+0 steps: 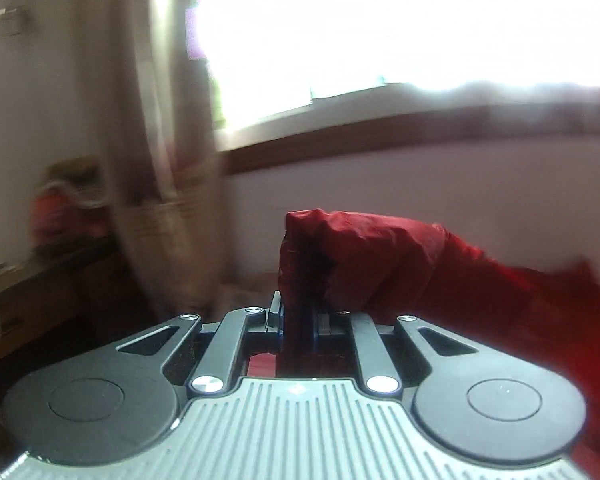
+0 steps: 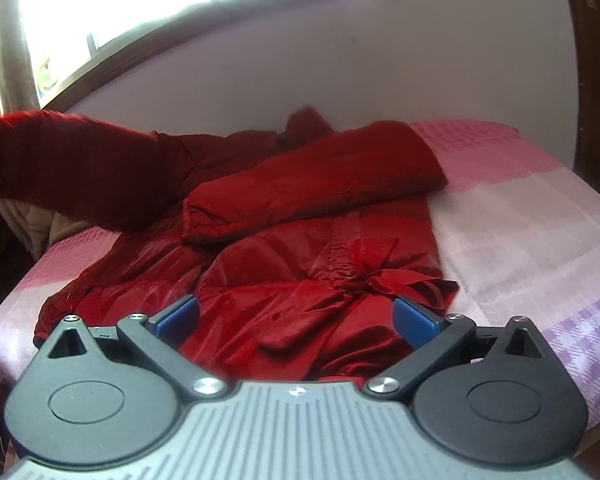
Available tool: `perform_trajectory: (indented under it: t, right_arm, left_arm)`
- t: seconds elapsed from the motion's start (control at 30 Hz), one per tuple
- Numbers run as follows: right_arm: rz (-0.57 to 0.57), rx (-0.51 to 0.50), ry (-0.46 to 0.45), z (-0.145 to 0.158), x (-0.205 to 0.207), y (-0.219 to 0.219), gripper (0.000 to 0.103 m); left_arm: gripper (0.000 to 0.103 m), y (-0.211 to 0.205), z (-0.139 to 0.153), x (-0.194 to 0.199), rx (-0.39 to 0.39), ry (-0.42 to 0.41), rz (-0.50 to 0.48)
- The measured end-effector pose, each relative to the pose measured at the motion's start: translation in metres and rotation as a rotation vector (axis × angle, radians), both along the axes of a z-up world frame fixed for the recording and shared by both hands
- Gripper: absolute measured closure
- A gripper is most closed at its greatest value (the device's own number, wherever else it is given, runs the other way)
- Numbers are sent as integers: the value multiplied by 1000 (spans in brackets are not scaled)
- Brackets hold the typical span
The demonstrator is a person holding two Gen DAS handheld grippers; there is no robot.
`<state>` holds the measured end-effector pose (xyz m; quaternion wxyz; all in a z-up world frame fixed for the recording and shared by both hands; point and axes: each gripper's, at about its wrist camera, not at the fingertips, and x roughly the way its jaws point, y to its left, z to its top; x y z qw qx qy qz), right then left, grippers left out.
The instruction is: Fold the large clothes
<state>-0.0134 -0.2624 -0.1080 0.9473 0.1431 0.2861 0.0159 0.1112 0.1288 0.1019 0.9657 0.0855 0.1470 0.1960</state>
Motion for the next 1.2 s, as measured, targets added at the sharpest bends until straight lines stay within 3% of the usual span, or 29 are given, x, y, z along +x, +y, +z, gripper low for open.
perform_trajectory:
  t: [0.17, 0.27, 0.3, 0.33, 0.4, 0.47, 0.53, 0.6, 0.7, 0.77, 0.87, 0.97, 1.07, 1.13, 1.17, 1.2]
  right_arm:
    - [19, -17, 11, 0, 8, 10, 0]
    - [30, -35, 12, 1, 11, 14, 0]
    - [34, -38, 14, 2, 13, 15, 0]
    - [38, -41, 16, 2, 14, 16, 0]
    - [50, -46, 18, 3, 16, 19, 0]
    - [62, -54, 14, 4, 18, 22, 0]
    - [87, -70, 8, 6, 24, 28, 0]
    - [108, -85, 0, 11, 34, 31, 0]
    - [145, -115, -36, 22, 57, 37, 0]
    - [184, -171, -59, 27, 80, 49, 0]
    - [276, -332, -112, 20, 114, 76, 0]
    - [379, -512, -74, -3, 154, 105, 0]
    - [439, -642, -35, -24, 184, 121, 1]
    - [456, -617, 2, -29, 202, 116, 20]
    - [438, -579, 29, -27, 209, 109, 59]
    - [395, -568, 42, -21, 214, 98, 85]
  left_arm:
    - [86, 61, 7, 55, -3, 41, 187]
    - [86, 88, -9, 88, -15, 97, 269]
    - [89, 96, -15, 94, -11, 111, 303]
    - [101, 102, -21, 98, 15, 113, 350]
    - [101, 120, -31, 107, 62, 105, 433]
    - [101, 142, -42, 110, 10, 141, 428]
    - [101, 149, -49, 106, 9, 153, 434]
    - [100, 150, -53, 97, -28, 153, 362]
    - [74, 123, -61, 64, -80, 154, 238]
    - [41, 100, -68, 40, -118, 152, 124]
    - [25, 59, -85, 3, -117, 125, -8]
    - [9, 24, -103, -28, -97, 133, -121]
    - [8, 5, -120, -54, -151, 179, -206]
    - [8, -4, -130, -61, -168, 225, -225]
    - [8, -5, -135, -62, -181, 244, -230]
    - [8, -4, -138, -63, -192, 264, -240]
